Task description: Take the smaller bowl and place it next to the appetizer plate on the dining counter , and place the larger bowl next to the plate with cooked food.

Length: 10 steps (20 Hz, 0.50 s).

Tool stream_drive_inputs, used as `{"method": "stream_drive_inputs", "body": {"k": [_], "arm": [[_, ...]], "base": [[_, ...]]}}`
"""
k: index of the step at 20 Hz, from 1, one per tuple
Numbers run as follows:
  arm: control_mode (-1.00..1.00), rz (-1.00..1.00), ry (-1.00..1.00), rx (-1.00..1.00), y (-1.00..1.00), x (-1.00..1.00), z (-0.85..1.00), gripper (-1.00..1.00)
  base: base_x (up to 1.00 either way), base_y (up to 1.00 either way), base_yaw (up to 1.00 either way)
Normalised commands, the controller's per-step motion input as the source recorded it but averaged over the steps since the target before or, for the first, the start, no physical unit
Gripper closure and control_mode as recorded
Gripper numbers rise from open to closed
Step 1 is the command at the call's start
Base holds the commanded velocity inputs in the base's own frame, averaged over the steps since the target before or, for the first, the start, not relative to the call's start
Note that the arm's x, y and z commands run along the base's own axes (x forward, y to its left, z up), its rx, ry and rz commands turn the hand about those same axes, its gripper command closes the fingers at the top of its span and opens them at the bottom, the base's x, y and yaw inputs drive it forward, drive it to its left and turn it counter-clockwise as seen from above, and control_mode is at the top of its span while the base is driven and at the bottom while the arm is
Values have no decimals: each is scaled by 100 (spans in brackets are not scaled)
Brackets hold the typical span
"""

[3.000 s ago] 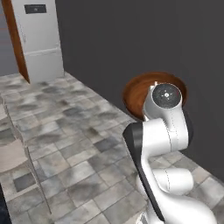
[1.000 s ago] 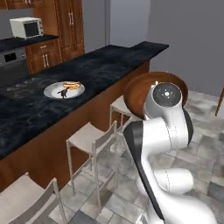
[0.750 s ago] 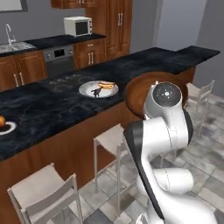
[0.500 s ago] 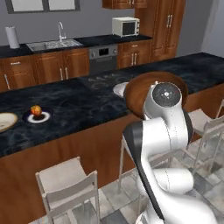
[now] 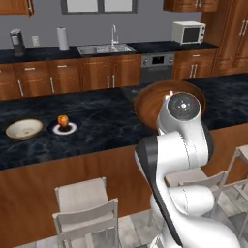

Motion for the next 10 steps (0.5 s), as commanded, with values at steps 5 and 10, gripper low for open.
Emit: {"method": "stream_drive_inputs", "body": {"k": [5, 10], "arm": [[100, 0, 0, 0, 0, 0, 0, 100], [-100, 6, 10, 1, -2, 80, -11, 100]], "base": [[91, -13, 6], [20, -1, 2]]}}
